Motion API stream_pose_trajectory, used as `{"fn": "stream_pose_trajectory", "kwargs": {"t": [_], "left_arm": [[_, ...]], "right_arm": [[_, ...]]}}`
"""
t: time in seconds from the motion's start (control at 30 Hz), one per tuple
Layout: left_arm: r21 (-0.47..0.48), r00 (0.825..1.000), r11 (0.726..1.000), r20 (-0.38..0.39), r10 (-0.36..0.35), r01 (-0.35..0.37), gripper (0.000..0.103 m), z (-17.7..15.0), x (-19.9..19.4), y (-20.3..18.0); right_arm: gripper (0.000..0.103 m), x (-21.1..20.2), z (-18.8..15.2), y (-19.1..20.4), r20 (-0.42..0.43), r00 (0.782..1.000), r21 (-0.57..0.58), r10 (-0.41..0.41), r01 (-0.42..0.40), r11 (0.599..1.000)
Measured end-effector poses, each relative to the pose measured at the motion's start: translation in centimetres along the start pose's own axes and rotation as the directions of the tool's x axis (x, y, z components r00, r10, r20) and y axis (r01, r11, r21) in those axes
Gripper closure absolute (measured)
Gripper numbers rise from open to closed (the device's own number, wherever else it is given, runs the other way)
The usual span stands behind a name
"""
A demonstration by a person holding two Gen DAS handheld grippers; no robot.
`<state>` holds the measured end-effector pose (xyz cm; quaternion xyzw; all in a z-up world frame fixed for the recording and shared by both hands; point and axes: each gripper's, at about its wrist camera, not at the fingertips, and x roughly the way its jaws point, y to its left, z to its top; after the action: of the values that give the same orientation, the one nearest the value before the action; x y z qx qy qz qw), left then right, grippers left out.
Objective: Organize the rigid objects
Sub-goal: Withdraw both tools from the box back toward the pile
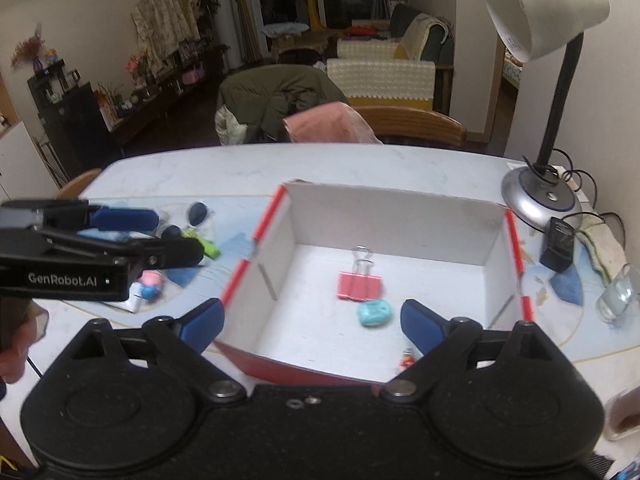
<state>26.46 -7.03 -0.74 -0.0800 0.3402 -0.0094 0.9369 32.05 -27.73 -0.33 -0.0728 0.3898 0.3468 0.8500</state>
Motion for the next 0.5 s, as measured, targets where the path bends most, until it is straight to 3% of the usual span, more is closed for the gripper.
{"fn": "stream_pose_trajectory", "kwargs": {"t": [0.27,0.4,0.5], "left_arm": [[-0.061,1.000,0.998,0.011,0.010,-0.009,0.017,-3.2,-3.7,5.2],[-0.075,1.000,0.997,0.013,0.023,-0.022,0.001,-4.5,-4.8,7.7],[-0.087,1.000,0.996,-0.001,0.027,-0.027,0.000,-5.5,-5.2,9.7]], "right_arm": [[0.003,-0.3,-1.1,4.7,0.062,0.997,0.024,0.051,-0.053,0.998],[0.001,0.5,-1.2,6.9,0.079,0.995,0.040,0.063,-0.066,0.997],[0.001,1.4,-1.1,8.5,0.074,0.995,0.050,0.071,-0.075,0.996]]}}
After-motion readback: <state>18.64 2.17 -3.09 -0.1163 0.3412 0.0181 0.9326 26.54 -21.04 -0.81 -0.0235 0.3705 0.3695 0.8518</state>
